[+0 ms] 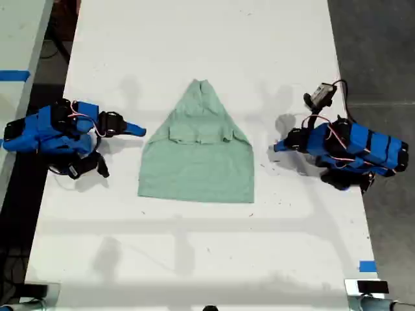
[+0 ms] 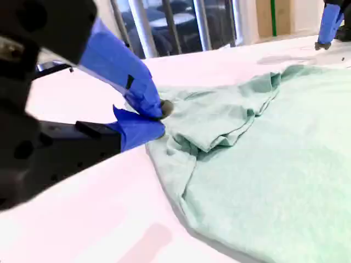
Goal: Fold t shirt
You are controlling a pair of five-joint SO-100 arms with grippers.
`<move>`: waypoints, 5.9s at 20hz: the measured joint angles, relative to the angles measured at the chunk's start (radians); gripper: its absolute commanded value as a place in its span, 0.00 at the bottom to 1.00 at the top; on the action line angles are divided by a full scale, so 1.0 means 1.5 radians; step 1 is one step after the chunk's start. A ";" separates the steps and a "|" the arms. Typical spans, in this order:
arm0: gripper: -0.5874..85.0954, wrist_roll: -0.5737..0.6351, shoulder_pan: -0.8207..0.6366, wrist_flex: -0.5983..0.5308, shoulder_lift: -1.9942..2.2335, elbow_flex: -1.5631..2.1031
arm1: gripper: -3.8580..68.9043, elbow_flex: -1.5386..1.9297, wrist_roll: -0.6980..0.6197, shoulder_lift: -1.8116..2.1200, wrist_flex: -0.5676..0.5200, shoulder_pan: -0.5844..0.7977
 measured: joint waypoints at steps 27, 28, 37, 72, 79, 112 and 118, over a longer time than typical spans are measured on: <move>0.01 -0.050 -0.041 0.035 0.001 0.003 | 0.04 -0.550 0.079 -1.090 -0.308 -0.192; 0.01 -0.050 -0.041 0.035 0.001 0.003 | 0.04 -0.554 0.080 -1.090 -0.305 -0.192; 0.01 -0.050 -0.041 0.035 0.001 0.003 | 0.04 -0.891 -0.009 -1.173 -0.097 -0.184; 0.07 -0.080 0.078 -0.001 0.001 0.032 | 0.15 0.001 0.052 -0.002 0.020 -0.155; 0.10 -0.148 -0.018 0.022 0.001 0.032 | 0.15 0.001 0.052 -0.002 0.020 -0.151; 0.13 -0.152 0.001 0.024 0.001 0.041 | 0.16 0.001 0.052 -0.002 0.020 -0.151; 0.13 -0.152 0.016 0.024 0.001 0.041 | 0.16 0.001 0.052 -0.002 0.020 -0.151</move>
